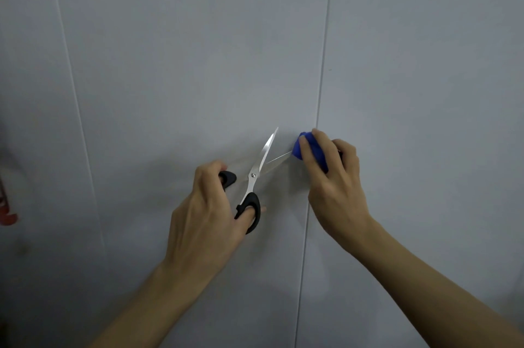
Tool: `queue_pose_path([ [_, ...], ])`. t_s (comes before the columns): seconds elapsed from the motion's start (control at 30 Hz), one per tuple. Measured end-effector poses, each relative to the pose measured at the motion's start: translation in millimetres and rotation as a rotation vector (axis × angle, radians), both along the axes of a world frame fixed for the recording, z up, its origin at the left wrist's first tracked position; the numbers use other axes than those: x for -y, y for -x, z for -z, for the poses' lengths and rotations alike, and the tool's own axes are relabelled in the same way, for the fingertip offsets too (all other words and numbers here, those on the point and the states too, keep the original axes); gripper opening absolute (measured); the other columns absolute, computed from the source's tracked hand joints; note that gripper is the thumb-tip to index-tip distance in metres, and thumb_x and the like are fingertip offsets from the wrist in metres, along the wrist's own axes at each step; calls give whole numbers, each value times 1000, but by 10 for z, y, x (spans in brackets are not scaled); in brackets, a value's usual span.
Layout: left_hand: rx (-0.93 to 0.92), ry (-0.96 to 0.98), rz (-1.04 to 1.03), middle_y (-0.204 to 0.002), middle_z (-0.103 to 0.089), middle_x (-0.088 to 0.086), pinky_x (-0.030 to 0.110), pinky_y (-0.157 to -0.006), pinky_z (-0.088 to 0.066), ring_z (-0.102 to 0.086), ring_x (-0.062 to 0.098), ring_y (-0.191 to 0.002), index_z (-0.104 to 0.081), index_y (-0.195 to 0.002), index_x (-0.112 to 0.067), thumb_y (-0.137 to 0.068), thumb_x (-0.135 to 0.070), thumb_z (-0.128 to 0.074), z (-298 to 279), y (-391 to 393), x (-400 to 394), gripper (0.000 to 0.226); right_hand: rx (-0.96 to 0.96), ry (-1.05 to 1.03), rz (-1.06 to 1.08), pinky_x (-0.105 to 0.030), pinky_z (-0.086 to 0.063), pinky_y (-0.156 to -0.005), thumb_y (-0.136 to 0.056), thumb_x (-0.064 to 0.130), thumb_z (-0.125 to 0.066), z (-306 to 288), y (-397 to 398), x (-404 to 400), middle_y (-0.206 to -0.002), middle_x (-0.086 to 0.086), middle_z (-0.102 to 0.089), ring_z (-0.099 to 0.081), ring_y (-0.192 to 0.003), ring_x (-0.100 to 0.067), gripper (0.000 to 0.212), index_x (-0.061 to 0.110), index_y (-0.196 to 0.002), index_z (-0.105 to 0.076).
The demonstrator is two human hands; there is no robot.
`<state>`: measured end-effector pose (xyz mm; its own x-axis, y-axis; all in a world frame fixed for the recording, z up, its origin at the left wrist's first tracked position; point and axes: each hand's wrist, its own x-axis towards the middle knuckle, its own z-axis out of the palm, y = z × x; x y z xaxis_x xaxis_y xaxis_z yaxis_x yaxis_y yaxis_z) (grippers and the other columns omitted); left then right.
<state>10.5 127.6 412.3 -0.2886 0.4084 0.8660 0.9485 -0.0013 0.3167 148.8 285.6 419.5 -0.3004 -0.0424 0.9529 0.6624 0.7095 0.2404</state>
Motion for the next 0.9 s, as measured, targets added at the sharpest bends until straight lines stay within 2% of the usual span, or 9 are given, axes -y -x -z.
queue_pose_path([
  [0.07,39,30,-2,-106,-62,1,27,-61,-42,-66,21,-91,-35,-112,-17,-67,-32,-85,24,20,-4,69,12,37,25,-45,-45,-88,-79,-18,-43,-19,-43,-58,-133,-26,-52,-42,-105,-38,51,-9,-127,-55],
  [0.2,271,63,81,-103,-53,-5,28,-68,-46,-58,11,-85,-38,-110,-18,-68,-38,-83,-3,57,-25,65,7,99,10,-50,-48,-90,-85,-8,-31,-5,-121,-86,-134,-28,-50,-40,-109,-40,49,-8,-127,-56],
  [0.3,529,111,217,-99,-59,-2,9,-65,-46,-60,4,-82,-39,-104,-20,-60,-34,-88,-47,73,-56,67,-1,103,-32,-48,-48,-93,-79,-20,-43,61,-124,10,-137,-24,-46,-41,-111,-40,53,-6,-129,-55],
  [0.33,612,130,260,-98,-61,-2,8,-65,-47,-62,5,-81,-42,-103,-19,-57,-33,-90,-49,81,-63,68,1,110,-49,-47,-48,-94,-77,-23,-48,86,-111,65,-137,-22,-44,-41,-112,-40,56,-6,-129,-55],
  [0.43,837,136,410,-98,-68,7,37,-71,-60,-68,22,-86,-49,-98,-20,-44,-30,-96,-65,57,-47,72,14,112,-99,-44,-48,-96,-80,-18,-40,137,-80,219,-138,-17,-40,-43,-113,-38,53,-5,-129,-56],
  [0.5,928,107,526,-97,-68,12,38,-60,-60,-69,25,-84,-52,-97,-16,-44,-23,-92,-130,-10,24,67,15,106,-141,-42,-48,-95,-82,-13,-34,159,-68,306,-139,-15,-40,-44,-113,-37,53,-4,-130,-57],
  [0.67,1225,12,796,-80,-73,12,18,-35,-45,-71,16,-61,-54,-101,-6,-45,-20,-80,-294,-98,147,64,-30,103,-235,-37,-48,-93,-75,-24,-54,167,-79,455,-138,-13,-40,-43,-114,-35,61,0,-131,-56],
  [0.77,1431,-11,923,-75,-73,11,11,-30,-40,-74,17,-67,-57,-96,-3,-50,-22,-75,-337,-63,164,53,-29,74,-284,-32,-44,-97,-79,-19,-50,154,-73,495,-138,-13,-40,-43,-114,-33,58,6,-132,-51],
  [0.9,1483,12,982,-75,-74,14,7,-28,-35,-74,16,-62,-51,-77,-10,-57,-29,-70,-341,-38,189,33,-11,57,-305,-29,-41,-98,-86,-10,-42,152,-65,525,-137,-12,-40,-43,-114,-31,50,8,-132,-48],
])
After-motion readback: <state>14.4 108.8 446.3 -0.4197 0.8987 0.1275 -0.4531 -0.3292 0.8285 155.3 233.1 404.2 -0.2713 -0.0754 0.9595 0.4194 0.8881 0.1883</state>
